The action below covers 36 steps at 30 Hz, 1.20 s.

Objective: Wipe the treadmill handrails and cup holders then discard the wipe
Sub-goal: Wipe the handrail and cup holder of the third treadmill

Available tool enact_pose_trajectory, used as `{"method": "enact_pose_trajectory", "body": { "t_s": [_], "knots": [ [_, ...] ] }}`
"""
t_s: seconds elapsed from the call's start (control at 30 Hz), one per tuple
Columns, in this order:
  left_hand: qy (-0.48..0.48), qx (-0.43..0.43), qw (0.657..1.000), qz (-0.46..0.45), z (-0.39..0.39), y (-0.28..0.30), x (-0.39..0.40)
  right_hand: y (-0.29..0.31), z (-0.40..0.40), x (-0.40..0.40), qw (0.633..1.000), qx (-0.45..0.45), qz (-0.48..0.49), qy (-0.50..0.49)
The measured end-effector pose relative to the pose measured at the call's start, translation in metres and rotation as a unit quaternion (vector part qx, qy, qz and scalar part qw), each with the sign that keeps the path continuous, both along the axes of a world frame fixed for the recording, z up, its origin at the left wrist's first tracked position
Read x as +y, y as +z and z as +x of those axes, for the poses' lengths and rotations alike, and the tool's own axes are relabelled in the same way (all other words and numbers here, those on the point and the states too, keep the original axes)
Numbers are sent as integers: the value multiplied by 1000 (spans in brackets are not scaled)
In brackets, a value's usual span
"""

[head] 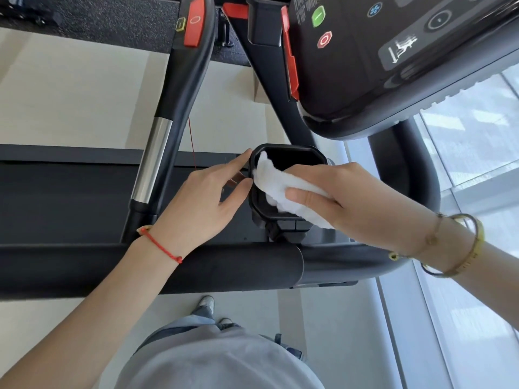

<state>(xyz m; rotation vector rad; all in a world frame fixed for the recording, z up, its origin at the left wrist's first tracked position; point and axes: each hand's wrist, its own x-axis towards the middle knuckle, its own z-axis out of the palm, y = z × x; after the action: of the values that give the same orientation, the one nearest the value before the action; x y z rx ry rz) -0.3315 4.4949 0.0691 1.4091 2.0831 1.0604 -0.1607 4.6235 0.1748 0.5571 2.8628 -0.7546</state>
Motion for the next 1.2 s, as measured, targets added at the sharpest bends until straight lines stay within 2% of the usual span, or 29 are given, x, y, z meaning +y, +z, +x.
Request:
{"method": "enact_pose_trajectory", "body": {
  "t_s": [0.07,0.2,0.3,0.4,0.57,0.7,0.93,1.2],
  "knots": [
    [-2,-13,1000,-1,1,1,-1,-2,5,-6,1000,-2,7,27],
    [2,-13,1000,-8,1,0,0,-24,5,-18,989,-76,103,78],
    [6,-4,1000,-8,1,-1,0,-32,1,-15,978,-55,185,79],
    [8,-3,1000,-7,1,-1,-1,-31,8,-10,981,-58,169,79],
    [7,4,1000,-8,2,1,-2,-30,12,-8,971,-68,211,86],
    [-1,22,1000,-18,3,6,-2,-35,-8,-16,988,-43,139,53],
    [-16,90,995,-41,13,19,-26,-48,19,-32,978,85,188,-1],
    [34,143,989,26,35,22,-79,-48,47,-69,948,245,202,-10]
  ]
}}
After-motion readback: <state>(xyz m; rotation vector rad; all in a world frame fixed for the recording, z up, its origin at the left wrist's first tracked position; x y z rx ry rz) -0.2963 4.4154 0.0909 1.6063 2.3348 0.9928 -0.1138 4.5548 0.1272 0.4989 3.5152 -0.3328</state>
